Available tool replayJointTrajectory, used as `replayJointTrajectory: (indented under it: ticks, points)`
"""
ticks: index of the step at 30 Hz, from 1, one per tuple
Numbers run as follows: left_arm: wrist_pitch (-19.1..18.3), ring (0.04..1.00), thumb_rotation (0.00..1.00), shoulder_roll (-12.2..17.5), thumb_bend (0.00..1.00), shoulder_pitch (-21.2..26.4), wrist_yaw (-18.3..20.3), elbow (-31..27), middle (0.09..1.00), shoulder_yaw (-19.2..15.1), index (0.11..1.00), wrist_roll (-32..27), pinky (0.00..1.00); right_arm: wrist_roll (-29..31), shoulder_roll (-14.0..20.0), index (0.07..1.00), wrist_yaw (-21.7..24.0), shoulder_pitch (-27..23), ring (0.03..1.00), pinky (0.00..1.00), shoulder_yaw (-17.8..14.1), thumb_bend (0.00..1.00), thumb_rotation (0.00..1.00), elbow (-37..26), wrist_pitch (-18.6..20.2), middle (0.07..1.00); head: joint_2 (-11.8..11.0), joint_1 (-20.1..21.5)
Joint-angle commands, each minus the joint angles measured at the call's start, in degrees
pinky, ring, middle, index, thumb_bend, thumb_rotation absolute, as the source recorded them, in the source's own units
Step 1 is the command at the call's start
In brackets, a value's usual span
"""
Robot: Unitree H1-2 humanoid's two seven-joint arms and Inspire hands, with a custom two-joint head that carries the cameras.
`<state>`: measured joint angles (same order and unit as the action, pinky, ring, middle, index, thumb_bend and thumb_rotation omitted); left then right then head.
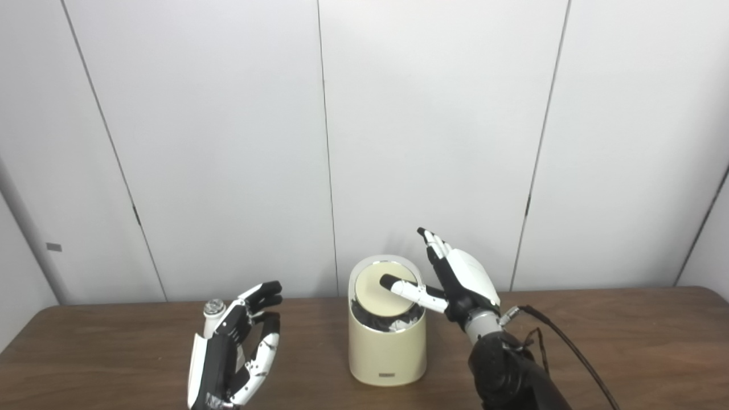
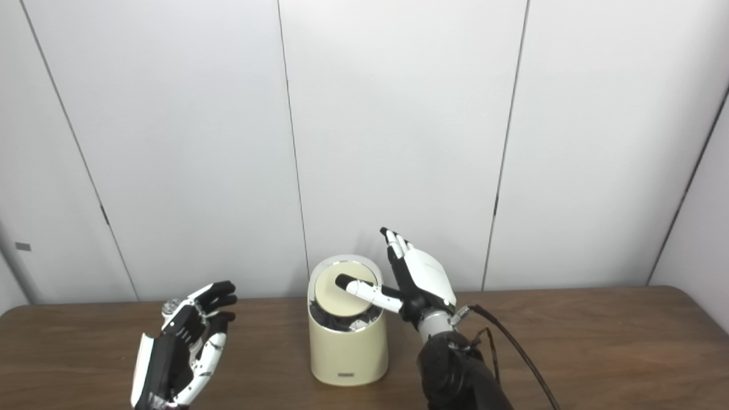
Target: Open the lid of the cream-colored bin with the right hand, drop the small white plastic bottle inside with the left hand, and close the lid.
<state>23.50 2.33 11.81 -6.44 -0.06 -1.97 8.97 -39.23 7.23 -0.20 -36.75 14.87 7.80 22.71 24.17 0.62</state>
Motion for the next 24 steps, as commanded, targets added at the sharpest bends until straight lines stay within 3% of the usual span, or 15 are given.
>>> replayJointTrajectory:
  ticks: [1,11,13,14,15,18,24]
  points:
    - [1.30,0.750,0.42,0.09,0.25,1.31,-0.30,-2.00,0.778,-0.10,0.768,0.27,0.66,0.26,0.49,0.996,-0.27,-2.11,1.000,0.96,-0.65,0.81,1.00,-2.25,-0.72,1.000,0.06,0.13]
    - [1.11,0.744,0.41,0.08,0.25,1.36,-0.35,-2.08,0.774,-0.14,0.764,0.44,0.65,0.07,0.47,0.993,0.12,-2.01,1.000,0.95,-0.59,0.81,0.98,-2.54,-0.14,1.000,0.18,0.09]
    - [0.92,0.745,0.41,0.12,0.24,1.31,-0.31,-2.22,0.776,-0.13,0.766,0.57,0.66,-0.33,0.43,0.995,0.15,-2.09,1.000,0.96,-0.44,0.80,0.89,-2.50,0.30,1.000,0.22,0.14]
    - [0.88,0.746,0.41,0.15,0.25,1.27,-0.29,-2.27,0.777,-0.13,0.767,0.63,0.66,-0.66,0.44,0.995,-0.02,-2.19,1.000,0.96,-0.29,0.80,0.79,-2.31,0.39,1.000,0.25,0.11]
    - [0.85,0.748,0.41,0.16,0.25,1.25,-0.24,-2.31,0.779,-0.12,0.769,0.56,0.66,-0.91,0.45,0.993,-0.23,-2.26,1.000,0.95,-0.18,0.83,0.63,-2.14,0.34,1.000,0.25,0.11]
    - [0.73,0.752,0.41,0.13,0.24,1.19,0.01,-2.52,0.782,-0.03,0.770,0.04,0.66,-0.99,0.34,0.989,-0.82,-2.25,1.000,0.93,-0.19,0.92,0.37,-1.89,-0.18,1.000,0.35,0.06]
    - [0.81,0.753,0.43,0.11,0.25,1.22,-0.03,-2.44,0.782,-0.08,0.770,0.11,0.66,-0.52,0.24,0.989,-1.15,-2.08,1.000,0.93,-0.19,0.90,0.14,-1.87,-1.11,1.000,0.33,0.08]
